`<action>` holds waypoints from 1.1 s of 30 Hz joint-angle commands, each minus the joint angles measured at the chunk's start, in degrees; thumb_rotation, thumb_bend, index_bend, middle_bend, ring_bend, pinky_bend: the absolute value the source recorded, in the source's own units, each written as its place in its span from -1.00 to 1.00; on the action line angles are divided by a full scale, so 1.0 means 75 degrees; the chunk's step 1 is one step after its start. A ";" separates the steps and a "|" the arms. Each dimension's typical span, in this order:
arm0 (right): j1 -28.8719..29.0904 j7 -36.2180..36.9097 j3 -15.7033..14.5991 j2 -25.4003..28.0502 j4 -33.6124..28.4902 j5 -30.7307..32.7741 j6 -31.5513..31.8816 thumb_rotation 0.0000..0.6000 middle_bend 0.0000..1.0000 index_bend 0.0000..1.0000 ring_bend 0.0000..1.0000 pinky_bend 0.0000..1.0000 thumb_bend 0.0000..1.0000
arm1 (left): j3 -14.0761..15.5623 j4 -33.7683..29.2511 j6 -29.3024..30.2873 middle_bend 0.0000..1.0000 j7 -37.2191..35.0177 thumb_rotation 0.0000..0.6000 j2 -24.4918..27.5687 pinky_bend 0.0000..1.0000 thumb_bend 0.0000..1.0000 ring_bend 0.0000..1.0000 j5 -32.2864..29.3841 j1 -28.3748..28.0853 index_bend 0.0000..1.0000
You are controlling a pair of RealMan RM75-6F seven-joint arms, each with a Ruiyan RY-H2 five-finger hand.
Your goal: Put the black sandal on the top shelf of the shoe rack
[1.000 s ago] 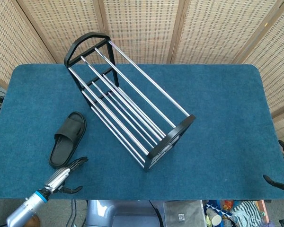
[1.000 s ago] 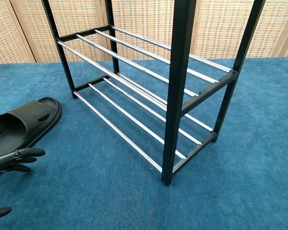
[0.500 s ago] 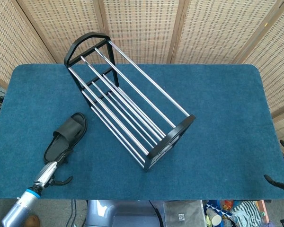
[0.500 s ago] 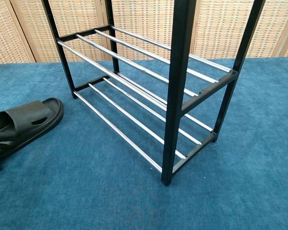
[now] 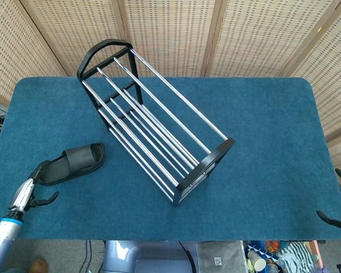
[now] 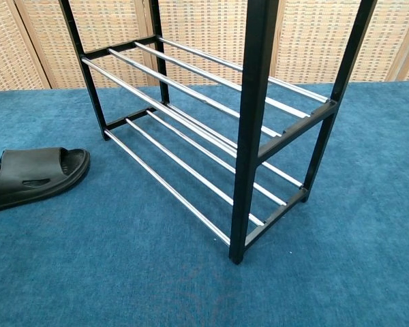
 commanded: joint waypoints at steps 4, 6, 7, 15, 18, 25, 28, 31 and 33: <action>0.0012 0.0004 -0.0010 0.0012 -0.0019 -0.0005 -0.0034 1.00 -1.00 -1.00 -1.00 -1.00 -1.00 | -0.0163 -0.0613 0.1154 -1.00 0.1308 1.00 0.0619 -1.00 -0.65 -1.00 -0.0072 0.0600 -1.00; 0.0014 0.0008 -0.0022 0.0019 -0.0032 -0.0028 -0.0039 1.00 -1.00 -1.00 -1.00 -1.00 -1.00 | -0.0292 -0.0905 0.1163 -1.00 0.2126 1.00 0.0720 -1.00 -0.66 -1.00 -0.0389 0.0641 -1.00; 0.0014 0.0018 -0.0032 0.0026 -0.0042 -0.0048 -0.0042 1.00 -1.00 -1.00 -1.00 -1.00 -1.00 | -0.0404 -0.1178 0.1052 -1.00 0.2669 1.00 0.0772 -1.00 -0.66 -1.00 -0.0688 0.0620 -1.00; 0.0003 0.0118 -0.0034 0.0081 -0.0066 -0.0041 -0.0041 1.00 -1.00 -1.00 -1.00 -1.00 -1.00 | -0.1244 -0.2030 0.0016 -1.00 0.4925 1.00 0.0391 -1.00 -0.66 -1.00 -0.2810 0.0093 -1.00; 0.0018 0.0138 -0.0036 0.0089 -0.0060 -0.0032 -0.0078 1.00 -1.00 -1.00 -1.00 -1.00 -1.00 | -0.1521 -0.1870 -0.0260 -1.00 0.5160 1.00 0.0126 -1.00 -0.66 -1.00 -0.3257 -0.0123 -1.00; 0.0041 0.0151 -0.0039 0.0092 -0.0051 -0.0011 -0.0132 1.00 -1.00 -1.00 -1.00 -1.00 -1.00 | -0.1871 -0.1462 -0.0952 -1.00 0.5661 1.00 -0.0246 -1.00 -0.66 -1.00 -0.3952 -0.0610 -1.00; 0.0050 0.0156 -0.0032 0.0098 -0.0050 0.0015 -0.0154 1.00 -1.00 -1.00 -1.00 -1.00 -1.00 | -0.1937 -0.1328 -0.1248 -1.00 0.5782 1.00 -0.0378 -1.00 -0.66 -1.00 -0.4156 -0.0779 -1.00; 0.0058 0.0169 -0.0028 0.0105 -0.0049 0.0041 -0.0179 1.00 -1.00 -1.00 -1.00 -1.00 -1.00 | -0.1964 -0.1249 -0.1470 -1.00 0.5879 1.00 -0.0504 -1.00 -0.66 -1.00 -0.4291 -0.0905 -1.00; 0.0060 0.0172 -0.0019 0.0105 -0.0051 0.0059 -0.0181 1.00 -1.00 -1.00 -1.00 -1.00 -1.00 | -0.1958 -0.1209 -0.1475 -1.00 0.5955 1.00 -0.0568 -1.00 -0.66 -1.00 -0.4327 -0.0932 -1.00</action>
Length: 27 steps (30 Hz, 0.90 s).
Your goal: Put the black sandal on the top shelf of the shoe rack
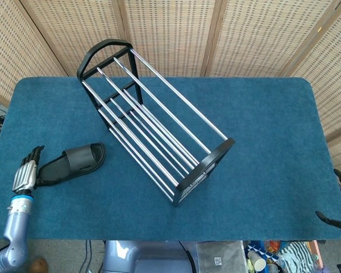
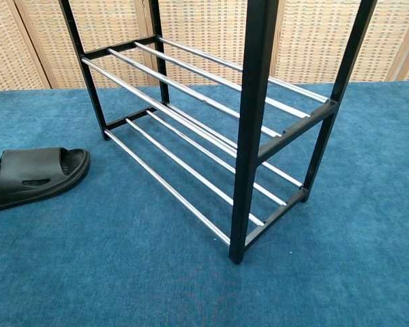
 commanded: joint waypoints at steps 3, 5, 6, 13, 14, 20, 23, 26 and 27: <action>0.0011 0.0024 0.0014 0.0006 0.0008 0.0037 -0.0026 1.00 -1.00 -1.00 -1.00 -1.00 -1.00 | -0.0029 0.0169 -0.0089 -1.00 0.0161 1.00 -0.0179 -1.00 -0.66 -1.00 -0.0202 -0.0086 -1.00; 0.0019 0.0035 0.0016 0.0010 0.0013 0.0049 -0.0047 1.00 -1.00 -1.00 -1.00 -1.00 -1.00 | -0.0048 0.0299 -0.0210 -1.00 0.0186 1.00 -0.0269 -1.00 -0.66 -1.00 -0.0331 -0.0132 -1.00; 0.0023 0.0035 0.0018 0.0012 0.0014 0.0051 -0.0051 1.00 -1.00 -1.00 -1.00 -1.00 -1.00 | -0.0059 0.0372 -0.0268 -1.00 0.0182 1.00 -0.0320 -1.00 -0.66 -1.00 -0.0378 -0.0154 -1.00; 0.0024 0.0044 0.0019 0.0018 0.0007 0.0064 -0.0057 1.00 -1.00 -1.00 -1.00 -1.00 -1.00 | -0.0041 0.0817 -0.0703 -1.00 0.0092 1.00 -0.0645 -1.00 -0.65 -1.00 -0.0517 -0.0285 -1.00; 0.0028 0.0048 0.0021 0.0018 0.0011 0.0075 -0.0068 1.00 -1.00 -1.00 -1.00 -1.00 -1.00 | -0.0051 0.0892 -0.0765 -1.00 0.0052 1.00 -0.0687 -1.00 -0.65 -1.00 -0.0526 -0.0302 -1.00; 0.0050 0.0043 0.0022 0.0016 0.0016 0.0093 -0.0113 1.00 -1.00 -1.00 -1.00 -1.00 -1.00 | -0.0075 0.1090 -0.0946 -1.00 -0.0006 1.00 -0.0808 -0.99 -0.65 -1.00 -0.0506 -0.0389 -1.00; 0.0056 0.0080 0.0013 0.0027 0.0004 0.0091 -0.0141 1.00 -1.00 -1.00 -1.00 -1.00 -1.00 | -0.0099 0.1199 -0.0983 -0.87 0.0026 1.00 -0.0890 -0.70 -0.65 -0.90 -0.0517 -0.0449 -0.97; 0.0063 0.0190 0.0011 0.0044 -0.0008 0.0078 -0.0165 1.00 -1.00 -1.00 -1.00 -1.00 -1.00 | -0.0178 0.1321 -0.0907 -0.43 -0.0006 1.00 -0.1013 -0.36 -0.59 -0.52 -0.0518 -0.0487 -0.58; 0.0066 0.0201 0.0011 0.0050 -0.0001 0.0076 -0.0171 1.00 -1.00 -1.00 -1.00 -1.00 -1.00 | -0.0185 0.1364 -0.0860 -0.33 0.0001 1.00 -0.1050 -0.29 -0.54 -0.43 -0.0494 -0.0493 -0.45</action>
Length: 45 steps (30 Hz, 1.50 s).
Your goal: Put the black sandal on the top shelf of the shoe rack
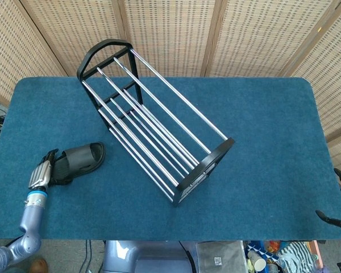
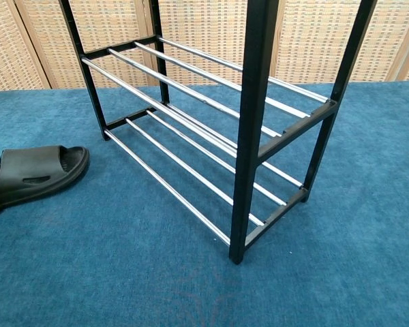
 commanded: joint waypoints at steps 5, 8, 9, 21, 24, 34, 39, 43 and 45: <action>0.0030 0.0095 -0.0013 0.0029 0.0015 -0.0010 -0.0079 1.00 -1.00 -1.00 -1.00 -1.00 -1.00 | -0.0033 0.0264 0.0483 -0.08 -0.0062 1.00 -0.0285 -0.15 -0.25 -0.22 0.0295 0.0042 -0.13; 0.0037 0.0090 -0.0029 0.0035 0.0003 -0.0020 -0.0102 1.00 -1.00 -1.00 -1.00 -1.00 -1.00 | -0.0036 0.0227 0.0547 -0.08 -0.0224 1.00 -0.0247 -0.14 -0.23 -0.21 0.0445 0.0113 -0.12; 0.0037 0.0081 -0.0031 0.0037 -0.0001 -0.0023 -0.0102 1.00 -1.00 -1.00 -1.00 -1.00 -1.00 | -0.0038 0.0211 0.0584 -0.07 -0.0263 1.00 -0.0231 -0.14 -0.23 -0.21 0.0499 0.0134 -0.11; 0.0053 0.0037 -0.0054 0.0057 -0.0058 -0.0022 -0.0141 1.00 -1.00 -1.00 -1.00 -1.00 -1.00 | 0.0162 -0.1227 0.1569 -0.07 -0.1172 1.00 0.0846 -0.14 -0.23 -0.20 0.1751 0.0860 -0.11; 0.0055 0.0026 -0.0070 0.0066 -0.0082 -0.0048 -0.0145 1.00 -1.00 -1.00 -1.00 -1.00 -1.00 | 0.0250 -0.1925 0.1843 -0.07 -0.1558 1.00 0.1425 -0.14 -0.23 -0.20 0.2213 0.1119 -0.11; 0.0045 -0.0037 -0.0093 0.0076 -0.0141 -0.0090 -0.0103 1.00 -1.00 -1.00 -1.00 -1.00 -1.00 | -0.0058 -0.4243 0.2721 -0.07 -0.1332 1.00 0.2833 -0.15 -0.23 -0.20 0.3128 0.1252 -0.11; 0.0073 0.0013 -0.0076 0.0076 -0.0090 0.0017 -0.0199 1.00 -1.00 -1.00 -1.00 -1.00 -1.00 | -0.0264 -0.5400 0.2744 -0.04 -0.0548 1.00 0.3233 -0.15 -0.23 -0.20 0.2910 0.1054 -0.09; 0.0097 0.0020 -0.0081 0.0073 -0.0080 0.0003 -0.0235 1.00 -1.00 -1.00 -1.00 -1.00 -1.00 | -0.0708 -0.6187 0.2593 -0.04 0.0586 1.00 0.3339 -0.15 -0.23 -0.20 0.1781 0.0542 -0.09; 0.0099 0.0015 -0.0089 0.0070 -0.0081 -0.0009 -0.0238 1.00 -1.00 -1.00 -1.00 -1.00 -1.00 | -0.1047 -0.6401 0.2582 -0.03 0.1272 1.00 0.3284 -0.15 -0.23 -0.20 0.0956 0.0115 -0.09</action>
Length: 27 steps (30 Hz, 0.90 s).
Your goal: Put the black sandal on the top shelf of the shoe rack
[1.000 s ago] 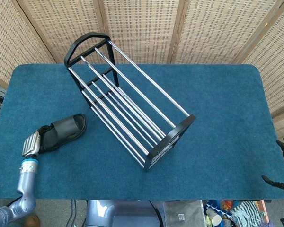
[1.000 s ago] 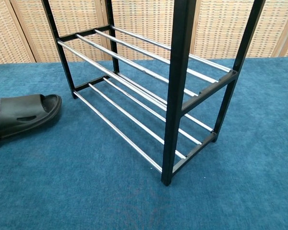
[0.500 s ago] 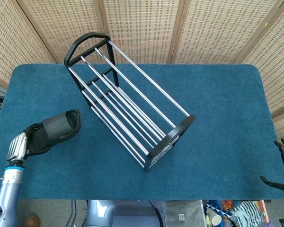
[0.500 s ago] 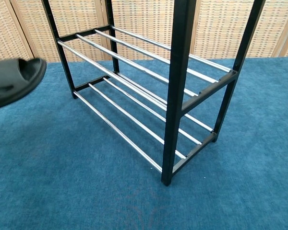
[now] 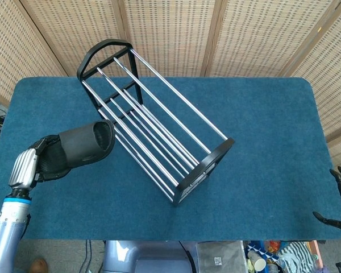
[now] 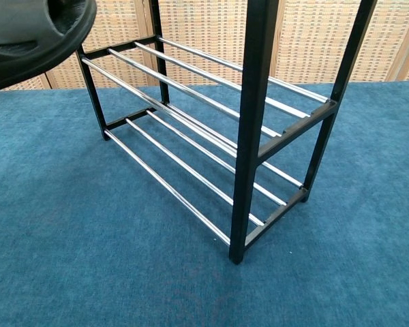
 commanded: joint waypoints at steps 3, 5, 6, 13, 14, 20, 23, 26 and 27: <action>0.0008 0.0003 0.0014 -0.0005 0.0019 0.0048 -0.0015 1.00 -1.00 -1.00 -1.00 -1.00 -1.00 | -0.1079 -0.0852 0.0001 -0.03 0.1935 1.00 -0.0057 -0.15 -0.23 -0.19 -0.2549 -0.1351 -0.09; 0.0019 0.0018 0.0036 -0.0009 0.0047 0.0120 -0.0048 1.00 -1.00 -1.00 -1.00 -1.00 -1.00 | -0.1334 -0.0845 0.0019 -0.03 0.2351 1.00 -0.0161 -0.15 -0.23 -0.19 -0.3346 -0.1777 -0.09; 0.0026 0.0021 0.0044 -0.0010 0.0056 0.0145 -0.0066 1.00 -1.00 -1.00 -1.00 -1.00 -1.00 | -0.1410 -0.0818 0.0040 -0.03 0.2487 1.00 -0.0207 -0.15 -0.23 -0.19 -0.3624 -0.1921 -0.09; 0.0096 0.0032 0.0101 -0.0028 0.0146 0.0350 -0.0239 1.00 -1.00 -1.00 -1.00 -1.00 -1.00 | -0.1834 -0.0151 0.0068 -0.03 0.2930 1.00 -0.0909 -0.15 -0.23 -0.18 -0.5025 -0.3006 -0.09; 0.0106 0.0018 0.0109 -0.0033 0.0156 0.0378 -0.0258 1.00 -1.00 -1.00 -1.00 -1.00 -1.00 | -0.1850 -0.0039 0.0018 -0.03 0.2965 1.00 -0.1011 -0.15 -0.23 -0.18 -0.5175 -0.3125 -0.09; 0.0158 0.0066 0.0165 -0.0040 0.0206 0.0564 -0.0401 1.00 -1.00 -1.00 -1.00 -1.00 -1.00 | -0.1977 0.0748 -0.0075 -0.01 0.3281 1.00 -0.1643 -0.15 -0.23 -0.18 -0.5879 -0.3943 -0.08; 0.0171 0.0108 0.0194 -0.0035 0.0245 0.0656 -0.0457 1.00 -1.00 -1.00 -1.00 -1.00 -1.00 | -0.2023 0.0973 -0.0057 -0.01 0.3452 1.00 -0.1856 -0.15 -0.23 -0.18 -0.6177 -0.4243 -0.08; 0.0199 0.0163 0.0219 -0.0030 0.0295 0.0736 -0.0541 1.00 -1.00 -1.00 -1.00 -1.00 -1.00 | -0.2112 0.1221 0.0049 -0.01 0.3697 1.00 -0.2052 -0.15 -0.23 -0.18 -0.6497 -0.4590 -0.08; 0.0206 0.0177 0.0224 -0.0029 0.0308 0.0753 -0.0563 1.00 -1.00 -1.00 -1.00 -1.00 -1.00 | -0.2148 0.1282 0.0101 -0.01 0.3760 1.00 -0.2107 -0.15 -0.23 -0.18 -0.6594 -0.4689 -0.08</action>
